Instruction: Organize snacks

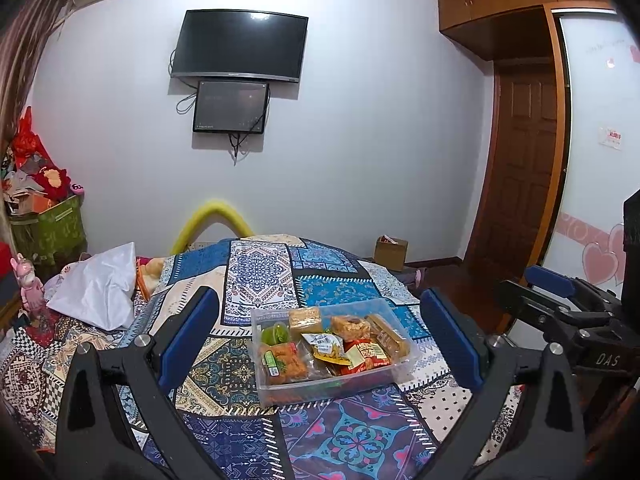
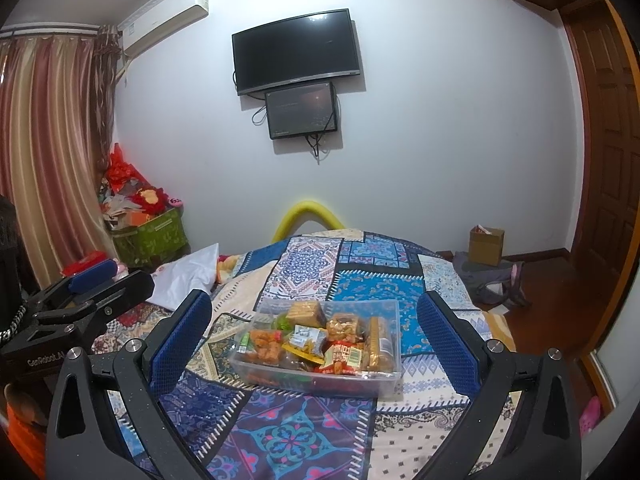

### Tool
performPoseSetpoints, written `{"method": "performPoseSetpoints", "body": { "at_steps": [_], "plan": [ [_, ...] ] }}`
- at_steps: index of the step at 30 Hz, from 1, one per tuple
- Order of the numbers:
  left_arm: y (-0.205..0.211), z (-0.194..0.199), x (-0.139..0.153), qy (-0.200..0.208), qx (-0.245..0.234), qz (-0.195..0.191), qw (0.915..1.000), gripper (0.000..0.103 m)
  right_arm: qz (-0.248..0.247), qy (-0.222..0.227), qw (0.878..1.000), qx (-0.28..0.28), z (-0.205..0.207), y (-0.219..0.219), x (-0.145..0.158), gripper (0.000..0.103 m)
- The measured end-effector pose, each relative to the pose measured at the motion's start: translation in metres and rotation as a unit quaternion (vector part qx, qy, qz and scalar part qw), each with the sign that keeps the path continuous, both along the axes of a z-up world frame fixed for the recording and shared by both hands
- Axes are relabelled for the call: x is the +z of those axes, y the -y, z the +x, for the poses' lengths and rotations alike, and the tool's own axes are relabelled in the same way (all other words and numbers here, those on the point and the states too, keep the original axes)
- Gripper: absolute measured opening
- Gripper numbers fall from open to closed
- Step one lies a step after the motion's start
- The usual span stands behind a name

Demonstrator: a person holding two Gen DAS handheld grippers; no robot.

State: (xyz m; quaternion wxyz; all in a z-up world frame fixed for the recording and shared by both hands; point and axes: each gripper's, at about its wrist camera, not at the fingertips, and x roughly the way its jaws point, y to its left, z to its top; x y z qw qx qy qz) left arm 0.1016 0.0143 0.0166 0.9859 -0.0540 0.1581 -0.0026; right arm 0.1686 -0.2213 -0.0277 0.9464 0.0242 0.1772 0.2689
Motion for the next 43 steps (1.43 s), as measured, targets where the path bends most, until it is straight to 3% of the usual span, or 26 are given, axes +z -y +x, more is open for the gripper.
{"method": "performPoseSetpoints", "body": {
  "at_steps": [43],
  "plan": [
    [0.010, -0.003, -0.002, 0.006, -0.017, 0.014, 0.9997, 0.102, -0.001, -0.002, 1.000, -0.002, 0.000, 0.001, 0.000, 0.102]
  ]
}}
